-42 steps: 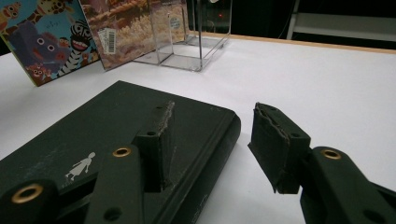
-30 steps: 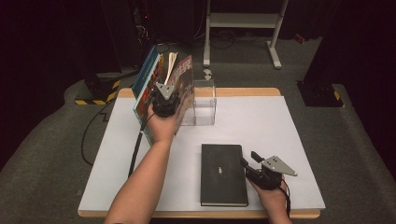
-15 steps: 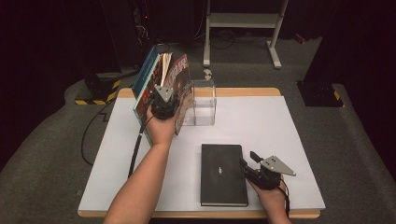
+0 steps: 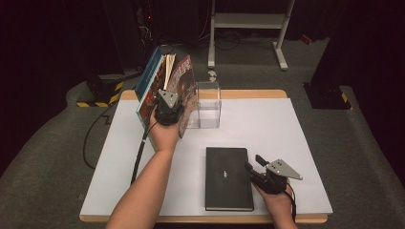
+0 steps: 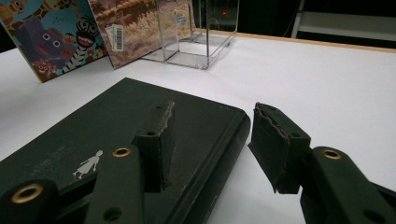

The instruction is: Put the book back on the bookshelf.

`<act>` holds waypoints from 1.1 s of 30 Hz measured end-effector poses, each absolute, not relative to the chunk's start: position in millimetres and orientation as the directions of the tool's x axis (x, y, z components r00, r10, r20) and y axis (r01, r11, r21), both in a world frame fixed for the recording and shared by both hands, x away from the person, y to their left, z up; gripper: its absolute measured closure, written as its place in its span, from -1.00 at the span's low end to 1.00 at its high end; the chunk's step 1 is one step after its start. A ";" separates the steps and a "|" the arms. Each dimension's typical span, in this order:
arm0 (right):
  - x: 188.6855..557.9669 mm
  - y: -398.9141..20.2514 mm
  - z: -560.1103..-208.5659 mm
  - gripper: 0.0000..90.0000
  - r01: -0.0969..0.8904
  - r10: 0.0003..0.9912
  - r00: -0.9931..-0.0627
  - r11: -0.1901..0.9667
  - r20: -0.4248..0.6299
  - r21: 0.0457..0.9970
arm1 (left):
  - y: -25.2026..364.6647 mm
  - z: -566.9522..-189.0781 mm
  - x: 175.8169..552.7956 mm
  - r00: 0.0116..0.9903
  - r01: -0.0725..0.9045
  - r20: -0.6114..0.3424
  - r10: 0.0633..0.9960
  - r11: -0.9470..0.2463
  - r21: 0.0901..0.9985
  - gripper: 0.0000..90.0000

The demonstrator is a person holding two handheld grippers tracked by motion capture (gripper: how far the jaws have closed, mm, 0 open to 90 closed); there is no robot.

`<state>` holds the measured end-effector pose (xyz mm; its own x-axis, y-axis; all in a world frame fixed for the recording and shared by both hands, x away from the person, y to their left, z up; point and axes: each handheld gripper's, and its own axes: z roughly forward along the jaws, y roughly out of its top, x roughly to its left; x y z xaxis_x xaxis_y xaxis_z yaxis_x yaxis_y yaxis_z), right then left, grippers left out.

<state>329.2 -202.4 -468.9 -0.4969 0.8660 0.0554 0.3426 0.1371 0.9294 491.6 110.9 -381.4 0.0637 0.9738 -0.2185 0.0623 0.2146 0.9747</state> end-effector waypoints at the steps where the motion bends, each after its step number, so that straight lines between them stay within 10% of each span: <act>1: 329.0 -201.9 -468.9 0.09 0.340 0.865 -0.498 0.140 0.052 0.930 | 111.6 -382.3 489.4 0.063 0.065 -0.215 0.974 0.211 0.975 0.39; 33: 327.3 -197.8 -470.3 0.09 0.342 0.862 -0.506 0.155 0.043 0.927 | 118.0 -385.4 459.5 0.096 0.058 -0.233 0.968 0.228 0.972 0.35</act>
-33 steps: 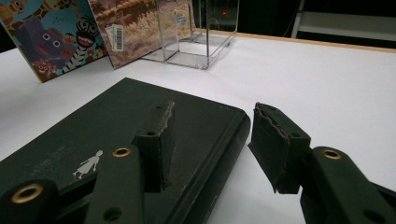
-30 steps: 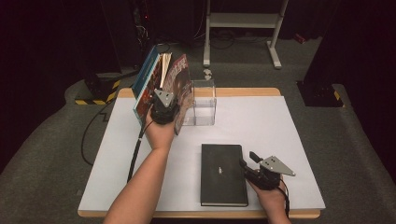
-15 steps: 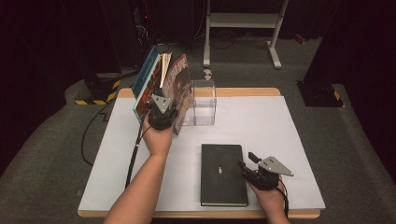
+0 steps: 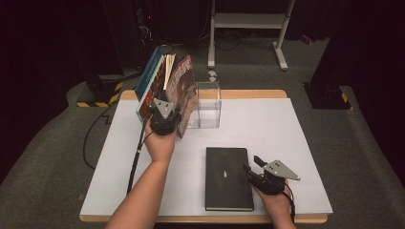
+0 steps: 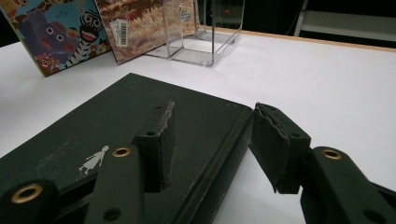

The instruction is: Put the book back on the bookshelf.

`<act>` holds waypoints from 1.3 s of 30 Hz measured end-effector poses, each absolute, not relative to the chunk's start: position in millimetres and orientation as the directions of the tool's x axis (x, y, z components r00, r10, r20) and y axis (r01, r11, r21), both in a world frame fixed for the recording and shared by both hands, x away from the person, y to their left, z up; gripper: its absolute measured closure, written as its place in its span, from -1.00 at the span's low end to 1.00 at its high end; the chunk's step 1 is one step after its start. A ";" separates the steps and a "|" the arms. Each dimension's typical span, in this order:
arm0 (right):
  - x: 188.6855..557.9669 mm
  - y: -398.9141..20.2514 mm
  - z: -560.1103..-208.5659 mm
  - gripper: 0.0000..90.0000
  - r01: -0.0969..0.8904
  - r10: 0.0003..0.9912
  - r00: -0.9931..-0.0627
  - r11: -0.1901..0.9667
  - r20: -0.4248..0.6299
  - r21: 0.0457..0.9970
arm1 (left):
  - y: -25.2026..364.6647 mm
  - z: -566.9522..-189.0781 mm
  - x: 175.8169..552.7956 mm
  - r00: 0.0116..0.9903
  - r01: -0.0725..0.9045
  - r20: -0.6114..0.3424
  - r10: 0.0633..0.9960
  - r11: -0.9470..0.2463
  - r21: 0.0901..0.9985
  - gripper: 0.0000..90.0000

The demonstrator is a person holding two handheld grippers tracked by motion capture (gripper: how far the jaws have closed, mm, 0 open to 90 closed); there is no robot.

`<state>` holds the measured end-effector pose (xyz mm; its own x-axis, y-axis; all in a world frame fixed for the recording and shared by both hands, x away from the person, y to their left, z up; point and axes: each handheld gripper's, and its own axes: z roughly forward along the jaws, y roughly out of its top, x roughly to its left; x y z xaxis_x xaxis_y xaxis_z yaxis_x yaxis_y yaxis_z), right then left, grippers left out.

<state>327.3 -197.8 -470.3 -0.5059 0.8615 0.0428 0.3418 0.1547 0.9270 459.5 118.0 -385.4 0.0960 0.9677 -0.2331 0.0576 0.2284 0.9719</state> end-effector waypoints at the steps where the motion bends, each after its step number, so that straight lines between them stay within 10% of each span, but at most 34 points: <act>1: 327.3 -197.9 -470.2 0.09 0.342 0.861 -0.506 0.155 0.043 0.927 | 117.6 -385.1 458.4 0.098 0.056 -0.229 0.969 0.224 0.973 0.35; 39: 327.0 -196.9 -472.5 0.08 0.346 0.860 -0.509 0.166 0.036 0.923 | 132.0 -396.4 410.6 0.216 0.121 -0.232 0.949 0.210 0.970 0.24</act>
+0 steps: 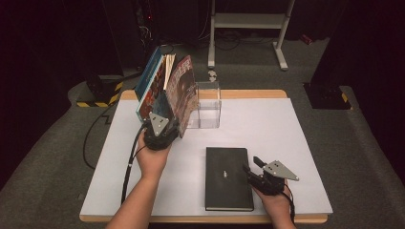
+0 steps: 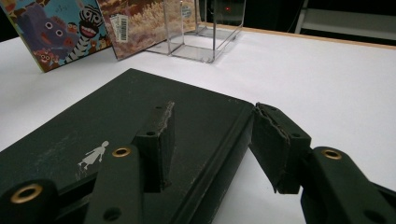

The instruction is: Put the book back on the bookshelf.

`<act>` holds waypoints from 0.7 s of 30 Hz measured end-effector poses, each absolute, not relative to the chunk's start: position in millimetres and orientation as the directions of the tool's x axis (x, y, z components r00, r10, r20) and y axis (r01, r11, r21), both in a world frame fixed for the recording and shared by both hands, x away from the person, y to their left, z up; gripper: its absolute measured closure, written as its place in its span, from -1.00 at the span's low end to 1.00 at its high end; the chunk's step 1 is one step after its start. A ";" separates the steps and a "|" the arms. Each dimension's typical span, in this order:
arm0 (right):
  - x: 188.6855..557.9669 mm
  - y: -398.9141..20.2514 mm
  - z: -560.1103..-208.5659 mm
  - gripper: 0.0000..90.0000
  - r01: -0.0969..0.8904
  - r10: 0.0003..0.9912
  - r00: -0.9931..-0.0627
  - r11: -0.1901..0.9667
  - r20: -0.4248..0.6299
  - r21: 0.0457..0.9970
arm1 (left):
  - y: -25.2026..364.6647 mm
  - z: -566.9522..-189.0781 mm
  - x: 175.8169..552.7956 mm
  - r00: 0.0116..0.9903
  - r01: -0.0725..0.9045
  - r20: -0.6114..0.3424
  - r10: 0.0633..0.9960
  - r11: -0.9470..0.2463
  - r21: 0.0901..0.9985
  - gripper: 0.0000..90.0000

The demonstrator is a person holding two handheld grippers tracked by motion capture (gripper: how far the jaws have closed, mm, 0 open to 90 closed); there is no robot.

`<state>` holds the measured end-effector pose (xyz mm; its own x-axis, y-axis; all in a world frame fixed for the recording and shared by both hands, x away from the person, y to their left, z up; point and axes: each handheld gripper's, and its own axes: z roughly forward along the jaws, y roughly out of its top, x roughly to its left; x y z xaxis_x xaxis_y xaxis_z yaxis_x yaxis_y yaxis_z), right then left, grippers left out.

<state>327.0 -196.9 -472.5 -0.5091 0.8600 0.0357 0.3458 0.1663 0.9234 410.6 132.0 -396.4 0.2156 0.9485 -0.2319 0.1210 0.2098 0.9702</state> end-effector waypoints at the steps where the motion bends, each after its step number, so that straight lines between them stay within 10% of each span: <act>1: 327.0 -196.9 -472.5 0.08 0.347 0.860 -0.509 0.165 0.037 0.923 | 132.7 -397.7 409.7 0.224 0.136 -0.247 0.943 0.221 0.966 0.23; 21: 326.5 -197.0 -474.7 0.05 0.361 0.862 -0.506 0.185 0.025 0.914 | 127.6 -431.5 370.9 0.387 0.283 -0.340 0.857 0.241 0.928 -0.22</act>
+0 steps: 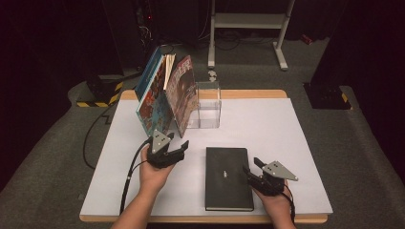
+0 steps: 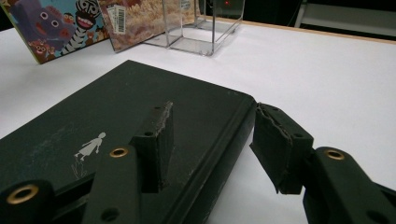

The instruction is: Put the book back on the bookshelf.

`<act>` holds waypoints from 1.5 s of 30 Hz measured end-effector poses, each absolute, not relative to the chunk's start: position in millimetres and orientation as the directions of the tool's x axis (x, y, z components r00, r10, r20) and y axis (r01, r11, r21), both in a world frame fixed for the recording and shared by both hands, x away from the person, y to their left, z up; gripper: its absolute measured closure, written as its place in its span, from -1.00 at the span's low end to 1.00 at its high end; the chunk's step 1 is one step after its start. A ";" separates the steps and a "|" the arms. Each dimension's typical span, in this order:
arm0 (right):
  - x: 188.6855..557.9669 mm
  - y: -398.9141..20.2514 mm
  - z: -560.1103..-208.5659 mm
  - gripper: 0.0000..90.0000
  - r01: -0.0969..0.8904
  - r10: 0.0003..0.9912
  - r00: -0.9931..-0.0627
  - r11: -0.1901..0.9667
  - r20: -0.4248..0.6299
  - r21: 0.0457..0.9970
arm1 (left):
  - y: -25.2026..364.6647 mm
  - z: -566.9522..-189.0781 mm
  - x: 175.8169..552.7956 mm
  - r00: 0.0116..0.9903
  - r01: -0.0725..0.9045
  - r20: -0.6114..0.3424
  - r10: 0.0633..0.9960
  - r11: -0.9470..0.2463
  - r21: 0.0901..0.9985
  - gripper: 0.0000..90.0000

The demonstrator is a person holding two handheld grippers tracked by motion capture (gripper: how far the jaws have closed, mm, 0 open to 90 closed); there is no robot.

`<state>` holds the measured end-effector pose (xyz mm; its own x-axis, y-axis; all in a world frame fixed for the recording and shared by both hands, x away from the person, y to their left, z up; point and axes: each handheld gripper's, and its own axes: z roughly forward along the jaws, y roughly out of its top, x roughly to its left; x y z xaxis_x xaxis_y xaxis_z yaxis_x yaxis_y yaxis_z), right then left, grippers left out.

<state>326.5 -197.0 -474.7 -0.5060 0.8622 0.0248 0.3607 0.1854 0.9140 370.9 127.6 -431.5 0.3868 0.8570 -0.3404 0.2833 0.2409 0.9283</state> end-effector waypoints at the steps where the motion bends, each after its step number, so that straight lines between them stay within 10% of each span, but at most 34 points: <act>1: 326.8 -197.3 -474.9 0.05 0.362 0.862 -0.506 0.186 0.024 0.913 | 125.7 -434.3 369.3 0.392 0.290 -0.344 0.853 0.240 0.926 -0.25; 45: 304.4 -191.0 -484.8 -0.18 0.515 0.816 -0.558 0.196 0.152 0.835 | 114.5 -480.0 327.7 0.518 0.376 -0.362 0.775 0.173 0.910 -0.55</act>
